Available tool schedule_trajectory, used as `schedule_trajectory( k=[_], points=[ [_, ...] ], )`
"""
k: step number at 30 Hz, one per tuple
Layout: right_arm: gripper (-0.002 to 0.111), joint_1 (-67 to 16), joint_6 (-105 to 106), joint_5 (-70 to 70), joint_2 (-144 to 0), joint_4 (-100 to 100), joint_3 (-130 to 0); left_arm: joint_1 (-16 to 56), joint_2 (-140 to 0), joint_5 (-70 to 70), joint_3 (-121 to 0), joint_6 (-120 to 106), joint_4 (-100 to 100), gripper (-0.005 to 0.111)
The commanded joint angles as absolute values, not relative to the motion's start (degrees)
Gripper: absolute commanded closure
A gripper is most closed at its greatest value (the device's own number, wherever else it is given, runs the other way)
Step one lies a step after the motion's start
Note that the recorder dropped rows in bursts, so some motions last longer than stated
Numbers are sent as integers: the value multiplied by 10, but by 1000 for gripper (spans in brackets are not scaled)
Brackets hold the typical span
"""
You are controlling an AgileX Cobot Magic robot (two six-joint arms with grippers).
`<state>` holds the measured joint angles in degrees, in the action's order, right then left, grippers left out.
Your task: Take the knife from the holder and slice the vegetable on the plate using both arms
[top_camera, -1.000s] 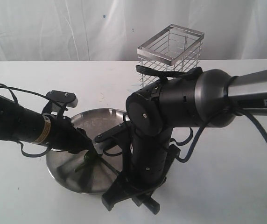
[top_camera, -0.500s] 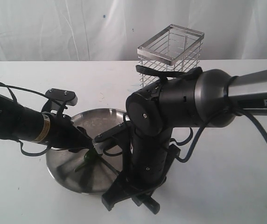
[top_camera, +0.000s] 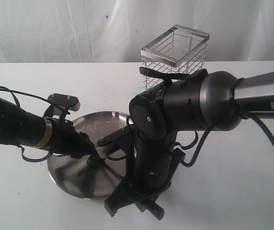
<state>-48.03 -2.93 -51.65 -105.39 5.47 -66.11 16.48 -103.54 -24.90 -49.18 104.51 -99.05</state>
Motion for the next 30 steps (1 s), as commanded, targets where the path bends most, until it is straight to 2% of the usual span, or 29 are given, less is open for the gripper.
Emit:
schedule_trajectory(
  k=[1, 13, 22, 30],
  points=[
    [108, -479, -32, -515, -1054, 51, -662, 167, -981, -231, -488, 1046, -999, 55],
    [108, -479, -32, -524, -1054, 50, -662, 168, -967, -259, -432, 1045, -999, 55],
    [108, -479, -32, -529, -1054, 50, -662, 214, -968, -195, -415, 1045, -999, 55],
    [108, -479, -32, -573, -1054, 49, -662, 214, -991, -172, -419, 1045, -999, 55]
  ],
)
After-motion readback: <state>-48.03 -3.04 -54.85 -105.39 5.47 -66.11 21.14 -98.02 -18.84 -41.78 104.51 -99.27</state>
